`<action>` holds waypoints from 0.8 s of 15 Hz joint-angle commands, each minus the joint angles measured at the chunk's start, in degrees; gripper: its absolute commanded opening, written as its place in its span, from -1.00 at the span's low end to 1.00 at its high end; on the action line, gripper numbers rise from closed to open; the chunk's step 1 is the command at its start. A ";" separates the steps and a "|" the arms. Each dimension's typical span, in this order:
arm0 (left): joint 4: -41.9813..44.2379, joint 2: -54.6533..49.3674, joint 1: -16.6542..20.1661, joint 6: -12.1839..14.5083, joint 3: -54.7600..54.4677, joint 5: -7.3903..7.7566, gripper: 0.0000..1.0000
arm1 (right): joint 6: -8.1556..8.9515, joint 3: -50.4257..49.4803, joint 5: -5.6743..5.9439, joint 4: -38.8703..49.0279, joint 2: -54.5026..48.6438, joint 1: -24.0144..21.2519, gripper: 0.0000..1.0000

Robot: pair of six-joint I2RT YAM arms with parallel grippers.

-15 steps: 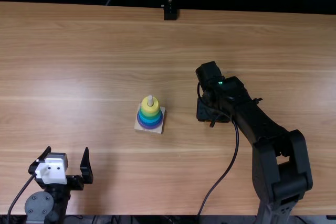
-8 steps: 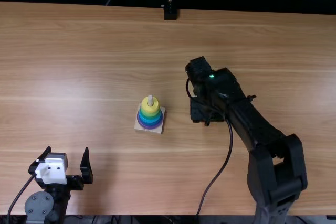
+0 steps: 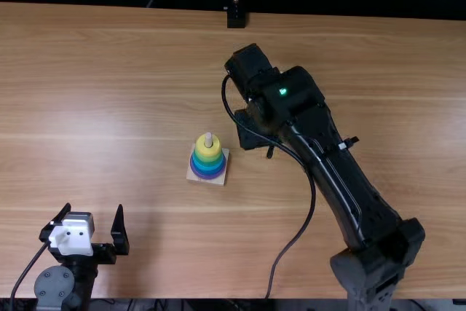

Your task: Build the Hanoi tower: stack the rings onto the peg from bottom to top in this color order: purple, dark blue, light blue, dark green, light green, yellow, orange.

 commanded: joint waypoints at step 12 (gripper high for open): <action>-4.90 -0.69 0.48 0.72 -5.78 -0.21 1.00 | 0.22 18.37 -0.17 -4.89 7.93 9.10 -0.93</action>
